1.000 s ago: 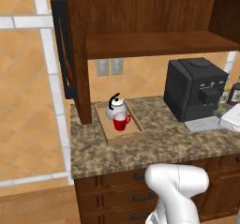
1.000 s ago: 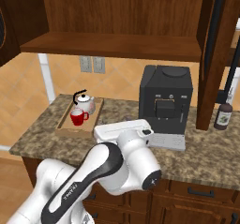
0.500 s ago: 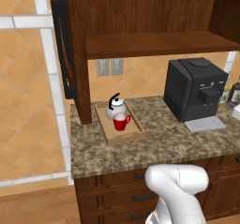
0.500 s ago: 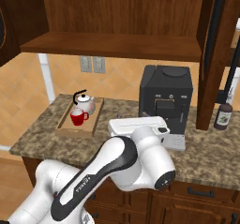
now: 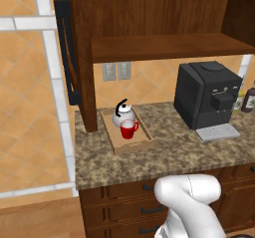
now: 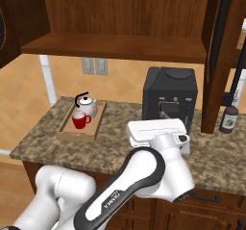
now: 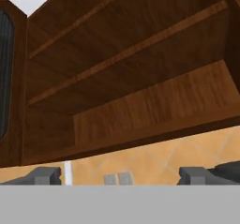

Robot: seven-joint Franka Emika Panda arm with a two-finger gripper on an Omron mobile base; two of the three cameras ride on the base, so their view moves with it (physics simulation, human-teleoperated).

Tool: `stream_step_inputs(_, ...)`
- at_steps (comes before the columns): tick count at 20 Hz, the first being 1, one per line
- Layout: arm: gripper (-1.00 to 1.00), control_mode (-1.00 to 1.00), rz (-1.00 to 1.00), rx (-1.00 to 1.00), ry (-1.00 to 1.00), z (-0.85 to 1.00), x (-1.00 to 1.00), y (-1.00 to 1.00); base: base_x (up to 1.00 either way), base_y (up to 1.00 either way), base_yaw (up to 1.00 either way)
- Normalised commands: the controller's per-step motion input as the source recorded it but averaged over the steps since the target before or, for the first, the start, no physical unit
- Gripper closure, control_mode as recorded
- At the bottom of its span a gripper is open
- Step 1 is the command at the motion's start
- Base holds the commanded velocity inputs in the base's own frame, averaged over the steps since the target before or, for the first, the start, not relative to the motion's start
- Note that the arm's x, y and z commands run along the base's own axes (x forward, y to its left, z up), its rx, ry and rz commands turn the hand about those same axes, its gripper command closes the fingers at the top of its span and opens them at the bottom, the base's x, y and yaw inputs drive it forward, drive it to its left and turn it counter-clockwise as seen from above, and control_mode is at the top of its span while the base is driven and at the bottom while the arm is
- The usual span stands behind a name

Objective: Pick the kettle from the counter and place it on the tray. Then pick the mug from the cabinet and place it on the tray. Then close the cabinet doors.

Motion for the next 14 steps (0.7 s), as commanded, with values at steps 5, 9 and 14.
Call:
stream_step_inputs(5, -1.0, -1.0, -0.01, 0.05, -0.15, 0.27, 0.17, -0.4, 0.0, 0.0, 0.0)
stream_step_inputs(9, -1.0, -1.0, -0.03, 0.01, -0.07, 0.12, 0.13, -0.5, 0.0, 0.0, 0.0)
stream_step_inputs(14, -1.0, -1.0, -0.11, 0.0, -0.01, 0.01, 0.08, -0.51, 0.0, 0.0, 0.0)
